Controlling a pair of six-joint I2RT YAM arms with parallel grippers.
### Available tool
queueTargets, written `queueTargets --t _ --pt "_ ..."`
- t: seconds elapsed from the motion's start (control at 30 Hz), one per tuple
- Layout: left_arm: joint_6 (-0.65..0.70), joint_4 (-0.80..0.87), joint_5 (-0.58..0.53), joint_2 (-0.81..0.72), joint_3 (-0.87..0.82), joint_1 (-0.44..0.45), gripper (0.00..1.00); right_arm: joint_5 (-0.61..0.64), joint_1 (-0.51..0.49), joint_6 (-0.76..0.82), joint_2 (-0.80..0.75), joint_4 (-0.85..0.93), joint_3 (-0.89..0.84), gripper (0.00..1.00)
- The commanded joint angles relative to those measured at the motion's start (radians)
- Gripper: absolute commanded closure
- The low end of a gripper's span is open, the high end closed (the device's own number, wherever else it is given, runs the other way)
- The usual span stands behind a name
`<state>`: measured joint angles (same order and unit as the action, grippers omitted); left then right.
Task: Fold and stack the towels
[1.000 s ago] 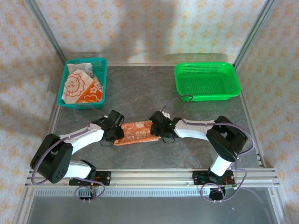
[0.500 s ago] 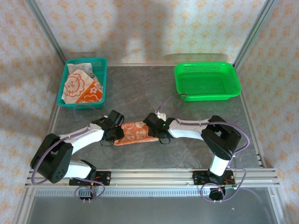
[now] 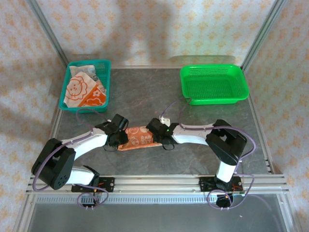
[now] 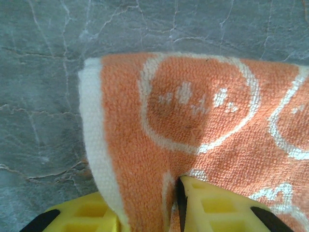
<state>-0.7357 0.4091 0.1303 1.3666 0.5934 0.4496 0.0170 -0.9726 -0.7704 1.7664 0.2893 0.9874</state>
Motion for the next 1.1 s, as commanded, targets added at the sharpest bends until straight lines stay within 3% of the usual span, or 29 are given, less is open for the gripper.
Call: queueTargets --t 0.0,0.07,0.2,0.43,0.63,1.07 --pt "-0.018 -0.119 0.153 0.066 -0.051 0.024 0.70 -0.049 -0.026 -0.017 0.029 -0.013 -0.028 0.91" --pt "-0.015 -0.106 0.147 0.057 -0.042 0.024 0.70 -0.031 -0.019 -0.008 0.013 0.006 -0.030 1.00" --pt "-0.005 -0.048 0.118 0.017 -0.009 0.023 0.64 0.018 0.000 0.026 -0.047 0.067 -0.027 1.00" --pt "0.010 0.064 0.043 -0.090 0.051 -0.001 0.21 0.139 0.042 0.130 -0.133 0.303 0.097 1.00" --pt "-0.008 0.112 0.013 -0.176 0.079 -0.040 0.02 0.227 0.083 0.227 -0.138 0.506 0.269 1.00" --pt "-0.043 0.146 -0.006 -0.283 0.134 -0.044 0.00 0.352 0.239 0.470 0.052 0.654 0.716 1.00"
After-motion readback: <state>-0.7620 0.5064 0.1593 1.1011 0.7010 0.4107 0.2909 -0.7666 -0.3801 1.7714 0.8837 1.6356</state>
